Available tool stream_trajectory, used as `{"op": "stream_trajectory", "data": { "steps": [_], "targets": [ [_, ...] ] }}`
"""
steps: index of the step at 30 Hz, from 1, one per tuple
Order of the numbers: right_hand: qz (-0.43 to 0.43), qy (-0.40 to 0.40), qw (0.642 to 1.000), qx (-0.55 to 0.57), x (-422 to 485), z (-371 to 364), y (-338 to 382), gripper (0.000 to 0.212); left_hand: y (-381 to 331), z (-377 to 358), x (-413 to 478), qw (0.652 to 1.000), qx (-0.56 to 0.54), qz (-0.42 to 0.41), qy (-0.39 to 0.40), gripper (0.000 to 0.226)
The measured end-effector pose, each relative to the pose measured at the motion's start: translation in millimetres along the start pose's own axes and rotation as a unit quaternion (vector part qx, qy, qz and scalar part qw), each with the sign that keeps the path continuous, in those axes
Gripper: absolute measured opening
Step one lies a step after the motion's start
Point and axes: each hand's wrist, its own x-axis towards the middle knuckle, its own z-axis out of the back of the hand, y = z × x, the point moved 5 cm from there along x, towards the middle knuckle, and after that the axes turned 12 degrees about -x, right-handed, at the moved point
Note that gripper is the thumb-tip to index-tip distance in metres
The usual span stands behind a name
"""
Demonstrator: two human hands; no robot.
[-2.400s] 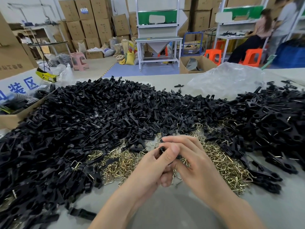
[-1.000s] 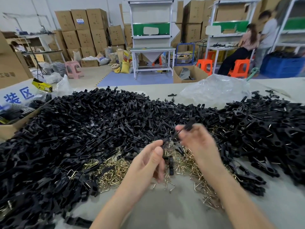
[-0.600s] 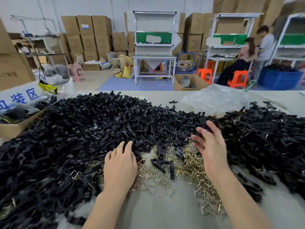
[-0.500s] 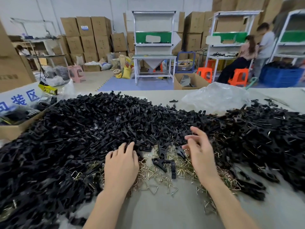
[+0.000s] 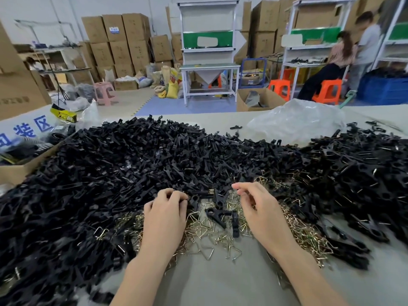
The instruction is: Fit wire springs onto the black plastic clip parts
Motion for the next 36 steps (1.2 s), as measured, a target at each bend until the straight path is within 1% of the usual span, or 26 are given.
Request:
{"op": "stream_trajectory", "data": {
  "steps": [4,8,11,13,15,18,20,21,22,23,24,25,26,27,28,29,30,33,34,36],
  "targets": [
    [0.006,0.002,1.0,0.0,1,-1,0,0.031,0,-3,0,1.0,-0.007,0.002,0.02,0.018],
    [0.01,0.002,1.0,0.004,0,0,1,0.032,-2,-2,-2,0.999,0.021,0.014,0.022,0.019],
    [0.019,0.003,1.0,-0.006,-1,1,4,0.031,-4,-4,-1,0.999,0.025,0.015,0.039,0.021],
    [0.031,-0.001,0.999,-0.022,-1,2,5,0.032,-5,-4,-2,0.999,0.024,0.004,0.043,0.023],
    [0.044,-0.005,0.999,-0.031,-1,3,8,0.032,-9,-2,-4,0.999,0.024,-0.022,0.03,0.023],
    [0.072,-0.022,0.996,-0.046,-3,8,16,0.032,-20,5,-8,0.998,-0.032,-0.055,-0.01,0.019],
    [0.081,-0.029,0.996,-0.031,-4,12,21,0.032,-28,12,-9,0.99,-0.131,-0.051,-0.027,0.016],
    [0.069,-0.02,0.997,0.004,-5,12,23,0.033,-33,13,-10,0.977,-0.211,-0.037,-0.021,0.014],
    [0.042,0.005,0.998,0.056,-6,10,23,0.035,-38,12,-13,0.953,-0.303,-0.017,0.002,0.014],
    [0.008,0.045,0.992,0.12,-7,6,25,0.038,-45,10,-17,0.921,-0.387,0.0,0.041,0.015],
    [-0.021,0.092,0.978,0.185,-8,0,27,0.038,-53,7,-21,0.887,-0.454,0.015,0.086,0.017],
    [-0.038,0.13,0.962,0.238,-10,-5,29,0.036,-60,3,-25,0.854,-0.504,0.033,0.126,0.017],
    [-0.046,0.152,0.948,0.277,-12,-8,31,0.034,-64,1,-29,0.821,-0.547,0.054,0.153,0.015],
    [-0.05,0.159,0.937,0.307,-13,-9,33,0.032,-66,0,-31,0.794,-0.58,0.069,0.166,0.015],
    [-0.056,0.155,0.93,0.329,-13,-8,35,0.031,-67,0,-31,0.777,-0.601,0.076,0.168,0.017],
    [-0.064,0.146,0.925,0.344,-13,-7,35,0.03,-68,0,-31,0.775,-0.606,0.076,0.162,0.017],
    [-0.075,0.134,0.923,0.354,-13,-6,34,0.03,-67,1,-31,0.781,-0.602,0.074,0.15,0.017],
    [-0.107,0.1,0.911,0.385,-11,-2,27,0.029,-60,1,-31,0.821,-0.556,0.094,0.091,0.02],
    [-0.12,0.093,0.903,0.402,-10,-1,25,0.028,-57,1,-31,0.831,-0.541,0.102,0.073,0.019],
    [-0.151,0.08,0.874,0.454,-8,2,21,0.027,-52,1,-30,0.846,-0.52,0.104,0.048,0.018]
  ]
}}
